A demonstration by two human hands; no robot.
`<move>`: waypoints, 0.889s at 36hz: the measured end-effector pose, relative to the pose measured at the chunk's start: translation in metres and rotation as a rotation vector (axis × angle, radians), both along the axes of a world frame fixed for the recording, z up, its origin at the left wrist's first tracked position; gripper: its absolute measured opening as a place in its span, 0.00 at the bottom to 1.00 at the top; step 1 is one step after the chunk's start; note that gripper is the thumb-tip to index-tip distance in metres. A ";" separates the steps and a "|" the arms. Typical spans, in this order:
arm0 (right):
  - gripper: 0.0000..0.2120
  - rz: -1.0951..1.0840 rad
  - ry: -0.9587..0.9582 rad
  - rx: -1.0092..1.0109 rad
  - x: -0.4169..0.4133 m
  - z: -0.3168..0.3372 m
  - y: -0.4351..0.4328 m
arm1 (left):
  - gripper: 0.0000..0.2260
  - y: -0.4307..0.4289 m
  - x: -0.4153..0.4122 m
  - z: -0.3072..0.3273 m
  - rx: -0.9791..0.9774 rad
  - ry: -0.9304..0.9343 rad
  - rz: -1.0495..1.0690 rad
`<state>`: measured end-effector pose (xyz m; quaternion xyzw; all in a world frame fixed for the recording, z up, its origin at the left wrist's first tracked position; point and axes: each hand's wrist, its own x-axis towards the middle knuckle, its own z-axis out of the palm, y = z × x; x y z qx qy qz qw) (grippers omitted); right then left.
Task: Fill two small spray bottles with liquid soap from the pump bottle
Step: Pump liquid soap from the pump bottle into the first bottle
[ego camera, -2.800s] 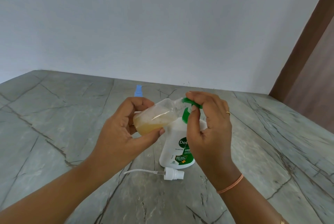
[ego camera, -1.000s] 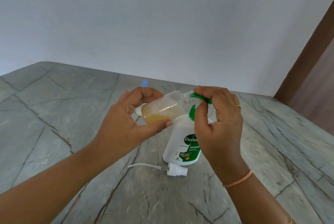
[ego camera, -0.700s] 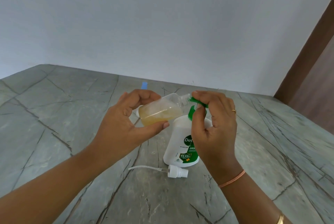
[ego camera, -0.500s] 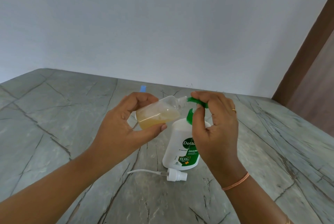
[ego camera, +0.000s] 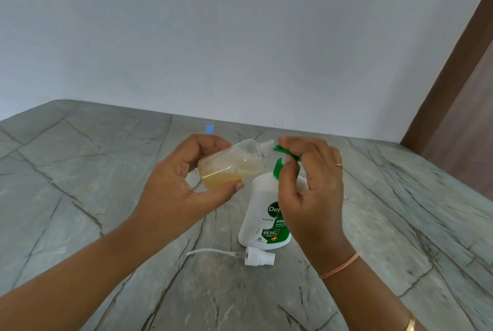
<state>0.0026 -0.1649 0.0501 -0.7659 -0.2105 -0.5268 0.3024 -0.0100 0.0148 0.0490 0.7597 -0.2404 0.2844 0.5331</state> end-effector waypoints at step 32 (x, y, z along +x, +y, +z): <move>0.13 -0.001 0.049 0.039 -0.004 0.007 0.001 | 0.19 -0.001 0.000 0.001 0.001 -0.028 0.002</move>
